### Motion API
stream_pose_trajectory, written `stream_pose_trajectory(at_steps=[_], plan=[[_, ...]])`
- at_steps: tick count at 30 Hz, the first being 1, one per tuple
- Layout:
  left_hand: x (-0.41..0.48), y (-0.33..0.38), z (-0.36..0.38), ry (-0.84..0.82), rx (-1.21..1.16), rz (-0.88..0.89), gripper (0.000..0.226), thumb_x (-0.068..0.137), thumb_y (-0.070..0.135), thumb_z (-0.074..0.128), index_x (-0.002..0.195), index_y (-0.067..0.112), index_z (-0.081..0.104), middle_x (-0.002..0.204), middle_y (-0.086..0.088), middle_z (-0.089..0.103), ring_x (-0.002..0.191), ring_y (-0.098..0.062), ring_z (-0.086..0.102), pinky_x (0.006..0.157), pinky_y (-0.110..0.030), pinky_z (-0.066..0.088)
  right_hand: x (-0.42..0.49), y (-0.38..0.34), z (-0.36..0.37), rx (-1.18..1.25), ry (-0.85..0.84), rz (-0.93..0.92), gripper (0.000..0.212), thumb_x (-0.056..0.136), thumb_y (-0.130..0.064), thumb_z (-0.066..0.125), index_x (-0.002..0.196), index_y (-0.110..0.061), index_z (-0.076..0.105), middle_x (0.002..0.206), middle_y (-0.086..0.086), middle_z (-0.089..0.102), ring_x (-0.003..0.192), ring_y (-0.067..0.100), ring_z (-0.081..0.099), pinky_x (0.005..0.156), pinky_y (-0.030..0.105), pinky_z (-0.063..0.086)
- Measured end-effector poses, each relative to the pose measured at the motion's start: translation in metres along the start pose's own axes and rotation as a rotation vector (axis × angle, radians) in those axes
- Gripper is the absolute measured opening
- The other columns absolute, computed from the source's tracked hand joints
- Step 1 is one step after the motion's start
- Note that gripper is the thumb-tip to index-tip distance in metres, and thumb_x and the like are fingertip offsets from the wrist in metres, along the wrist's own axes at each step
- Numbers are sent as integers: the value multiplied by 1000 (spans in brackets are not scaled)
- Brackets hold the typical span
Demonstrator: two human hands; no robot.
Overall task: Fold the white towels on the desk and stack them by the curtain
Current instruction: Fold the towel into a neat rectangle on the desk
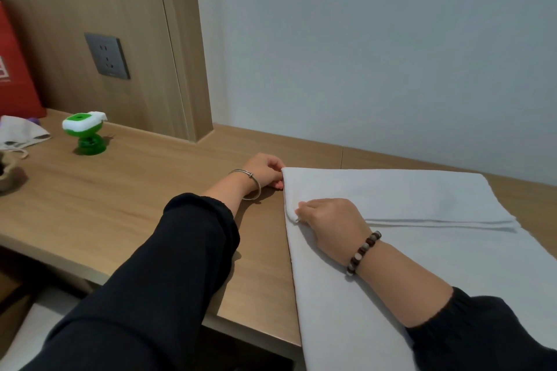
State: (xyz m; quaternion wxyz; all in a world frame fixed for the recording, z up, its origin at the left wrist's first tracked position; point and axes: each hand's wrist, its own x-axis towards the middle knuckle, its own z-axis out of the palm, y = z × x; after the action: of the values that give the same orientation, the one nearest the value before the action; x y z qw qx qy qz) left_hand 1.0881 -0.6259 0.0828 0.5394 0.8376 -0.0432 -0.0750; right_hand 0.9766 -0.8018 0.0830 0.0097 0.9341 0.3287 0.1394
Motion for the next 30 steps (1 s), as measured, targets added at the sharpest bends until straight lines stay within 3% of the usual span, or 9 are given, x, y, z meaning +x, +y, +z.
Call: stream_pose_trajectory(at_steps=[4,6,10,13,16,21,25,27,30], plan=[[-7,8,3,33,-23,-19,25,86,-14,49,74,3,62,54,-6,59,40,-7,54,53,-18,52,0,-1,-2,-14,-9,-20,28,91,-3,38,104,-12,61,100,3,64,96,25,58,77,35,45],[-5,17,5,73,-102,-153,24,85,-12,49,67,1,60,45,-6,56,34,-10,52,47,-19,50,0,-1,-5,-30,-17,-41,26,89,-3,39,101,-12,61,98,3,62,94,25,56,70,32,40],[-3,19,9,105,-188,-198,25,92,16,57,69,5,60,56,-8,58,40,-13,54,45,-20,47,-3,1,-11,55,22,-39,23,93,-20,40,80,-14,58,81,-1,57,84,20,53,64,29,35],[-7,8,12,147,30,-65,27,88,24,66,63,15,60,48,6,58,43,-5,52,49,-15,45,-3,8,-8,143,96,251,37,97,-33,33,68,-17,49,70,-3,47,70,19,47,61,30,31],[-7,3,14,179,93,-5,19,84,22,69,67,17,63,54,8,61,44,-1,53,46,-11,43,-4,27,-3,52,108,529,29,96,-25,36,69,-15,43,74,-2,42,68,18,42,58,28,31],[-10,18,21,194,481,58,7,88,21,62,84,15,64,82,0,63,79,-20,57,67,-26,45,-3,42,0,123,-3,545,20,91,-22,44,73,-14,46,76,-1,45,70,20,45,60,27,32],[-17,43,35,266,1010,144,29,92,18,52,120,18,59,122,-4,54,115,-25,49,86,-35,44,-5,68,-23,614,-120,533,20,83,-14,59,64,-17,64,65,-6,62,62,9,55,57,21,40],[-21,57,53,282,1157,235,28,92,21,51,118,15,59,122,-5,52,118,-25,44,86,-34,42,-3,95,-33,744,-50,577,21,86,-7,57,74,-14,73,77,-1,71,67,6,61,65,21,46],[-25,67,92,177,1189,270,29,92,23,44,117,14,57,122,-5,53,117,-25,43,88,-33,39,3,129,-28,388,45,645,32,92,-2,44,117,-4,64,125,13,61,116,26,55,97,33,42]])
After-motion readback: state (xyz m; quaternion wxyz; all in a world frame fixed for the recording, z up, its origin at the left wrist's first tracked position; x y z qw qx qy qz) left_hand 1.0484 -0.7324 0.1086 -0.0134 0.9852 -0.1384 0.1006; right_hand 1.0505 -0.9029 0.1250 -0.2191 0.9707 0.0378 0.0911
